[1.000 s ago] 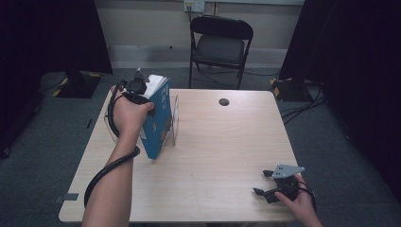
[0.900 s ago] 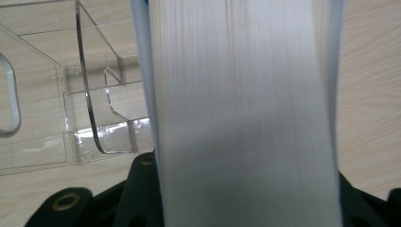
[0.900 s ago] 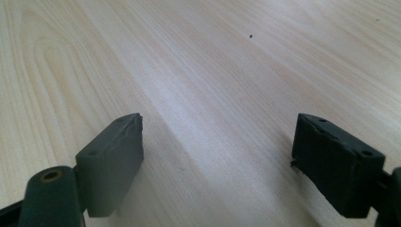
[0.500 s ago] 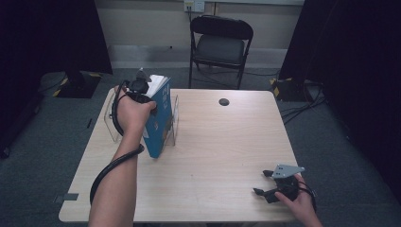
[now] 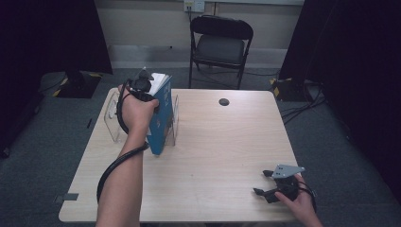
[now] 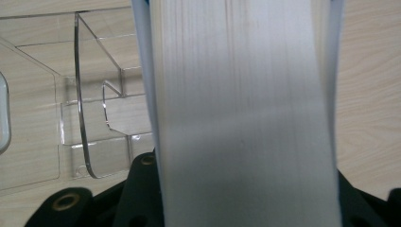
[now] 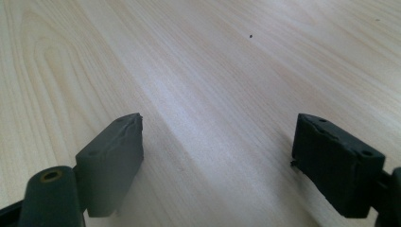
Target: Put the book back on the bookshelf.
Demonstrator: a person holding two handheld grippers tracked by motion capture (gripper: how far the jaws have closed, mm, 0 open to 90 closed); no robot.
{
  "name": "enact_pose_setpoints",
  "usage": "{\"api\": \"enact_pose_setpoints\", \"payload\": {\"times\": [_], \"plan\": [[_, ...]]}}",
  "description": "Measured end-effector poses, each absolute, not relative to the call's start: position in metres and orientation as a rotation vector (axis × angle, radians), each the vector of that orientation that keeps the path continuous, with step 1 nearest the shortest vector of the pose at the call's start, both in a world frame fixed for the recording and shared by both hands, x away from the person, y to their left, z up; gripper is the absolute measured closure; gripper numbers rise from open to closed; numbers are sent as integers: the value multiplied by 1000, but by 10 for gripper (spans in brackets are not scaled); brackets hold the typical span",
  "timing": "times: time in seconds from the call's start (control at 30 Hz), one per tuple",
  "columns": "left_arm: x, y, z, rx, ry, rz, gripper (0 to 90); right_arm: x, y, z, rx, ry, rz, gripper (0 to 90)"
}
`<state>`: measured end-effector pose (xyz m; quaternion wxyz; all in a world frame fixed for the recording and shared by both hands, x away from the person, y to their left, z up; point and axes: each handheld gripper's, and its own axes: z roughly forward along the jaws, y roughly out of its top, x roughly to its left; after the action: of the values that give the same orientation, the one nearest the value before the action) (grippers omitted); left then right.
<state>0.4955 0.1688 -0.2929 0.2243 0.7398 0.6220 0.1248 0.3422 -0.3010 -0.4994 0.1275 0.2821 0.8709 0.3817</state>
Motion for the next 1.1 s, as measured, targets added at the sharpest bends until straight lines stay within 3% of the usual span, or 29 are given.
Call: {"api": "enact_pose_setpoints", "payload": {"times": [0.63,1.1], "plan": [[494,164,-299,2015,1695,400,606,342,-301,-499,821,2534,1111,169],[480,173,-297,1954,1645,365,534,342,-301,-499,821,2534,1111,168]]}}
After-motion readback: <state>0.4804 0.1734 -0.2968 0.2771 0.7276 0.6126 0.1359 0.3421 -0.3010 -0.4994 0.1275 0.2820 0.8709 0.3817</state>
